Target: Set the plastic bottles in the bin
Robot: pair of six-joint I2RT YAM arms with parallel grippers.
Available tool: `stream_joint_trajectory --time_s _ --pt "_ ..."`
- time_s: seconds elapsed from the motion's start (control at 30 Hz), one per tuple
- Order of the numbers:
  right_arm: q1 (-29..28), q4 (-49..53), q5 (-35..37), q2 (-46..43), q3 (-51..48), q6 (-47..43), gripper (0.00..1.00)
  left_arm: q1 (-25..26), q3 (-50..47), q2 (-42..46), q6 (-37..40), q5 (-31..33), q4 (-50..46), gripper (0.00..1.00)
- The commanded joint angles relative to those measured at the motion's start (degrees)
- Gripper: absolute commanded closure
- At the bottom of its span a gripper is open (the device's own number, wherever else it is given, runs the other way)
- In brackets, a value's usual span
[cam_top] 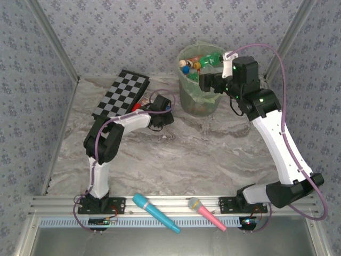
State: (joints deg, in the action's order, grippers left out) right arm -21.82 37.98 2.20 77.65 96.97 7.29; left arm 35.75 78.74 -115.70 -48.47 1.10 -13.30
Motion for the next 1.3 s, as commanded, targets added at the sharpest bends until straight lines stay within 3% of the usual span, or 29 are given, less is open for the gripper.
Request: stream_joint_trajectory --time_s 0.0,0.37,0.6,0.8,1.0,1.27 --pt "-0.25 0.45 -0.49 0.06 1.83 0.99 0.0 0.02 -1.87 4.31 1.81 1.36 -0.94 0.67" --pt "5.2 -3.0 -15.29 2.33 1.88 11.53 0.0 2.29 -8.8 21.19 11.18 6.94 -3.95 0.7" --pt "6.77 -2.4 -26.15 6.69 6.54 13.75 0.01 7.84 -8.34 31.59 22.85 14.65 -4.3 0.68" --pt "6.53 1.31 -34.77 11.59 12.74 14.45 0.09 11.78 -5.29 36.15 30.98 17.65 -5.78 0.68" --pt "2.72 6.76 -35.64 15.3 16.96 12.22 0.09 15.21 -2.27 36.97 37.72 20.63 -6.38 0.68" --pt "0.37 12.6 -35.59 21.26 22.17 11.97 0.06 17.57 -0.72 37.89 40.43 22.38 -6.75 0.68"
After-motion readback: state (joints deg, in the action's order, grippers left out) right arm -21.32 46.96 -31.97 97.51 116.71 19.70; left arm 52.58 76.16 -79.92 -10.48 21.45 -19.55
